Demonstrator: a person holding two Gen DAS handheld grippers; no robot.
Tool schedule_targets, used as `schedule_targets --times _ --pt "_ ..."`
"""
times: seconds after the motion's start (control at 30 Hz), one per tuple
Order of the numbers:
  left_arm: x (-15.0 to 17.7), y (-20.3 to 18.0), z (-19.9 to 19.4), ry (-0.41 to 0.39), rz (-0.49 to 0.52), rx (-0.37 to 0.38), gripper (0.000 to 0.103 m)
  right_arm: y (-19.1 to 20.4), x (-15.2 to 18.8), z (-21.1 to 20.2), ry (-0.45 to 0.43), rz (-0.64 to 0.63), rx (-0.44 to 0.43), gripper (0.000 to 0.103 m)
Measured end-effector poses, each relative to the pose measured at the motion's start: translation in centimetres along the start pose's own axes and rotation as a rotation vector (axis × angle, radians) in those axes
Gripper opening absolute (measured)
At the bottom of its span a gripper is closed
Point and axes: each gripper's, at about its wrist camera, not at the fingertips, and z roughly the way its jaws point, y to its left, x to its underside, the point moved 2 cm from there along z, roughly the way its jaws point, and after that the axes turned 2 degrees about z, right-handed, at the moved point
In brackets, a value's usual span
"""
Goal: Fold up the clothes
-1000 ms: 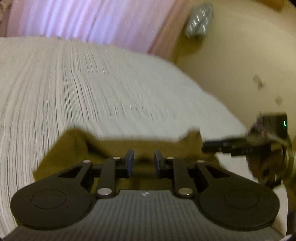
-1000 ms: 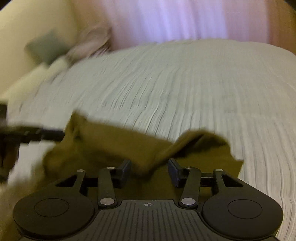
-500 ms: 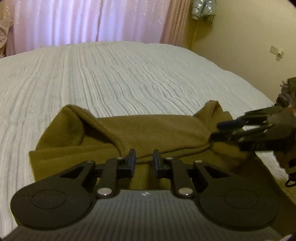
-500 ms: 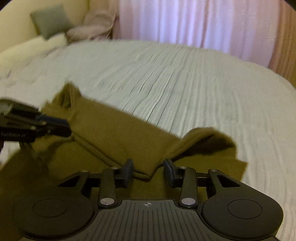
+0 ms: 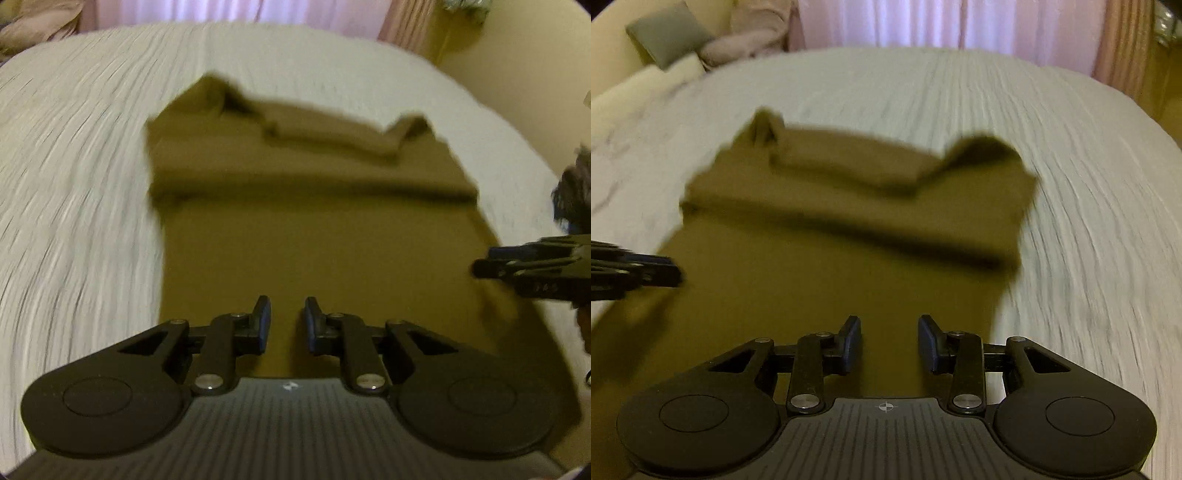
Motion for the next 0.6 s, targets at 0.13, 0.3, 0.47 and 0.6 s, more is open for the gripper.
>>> schedule_targets --times 0.13,0.3,0.47,0.6 --pt "4.5 0.6 -4.2 0.035 -0.054 -0.019 0.015 0.6 5.6 -4.2 0.079 0.048 0.056 0.039" --pt "9.2 1.2 -8.7 0.106 -0.093 -0.03 0.015 1.3 12.5 -9.5 0.178 0.109 0.127 0.039" --pt "12.0 2.0 -13.0 0.356 -0.104 -0.076 0.016 3.7 15.0 -14.0 0.313 0.254 0.193 0.039" --pt "11.0 2.5 -18.0 0.372 -0.115 -0.128 0.018 6.1 13.4 -18.8 0.267 0.292 0.189 0.039"
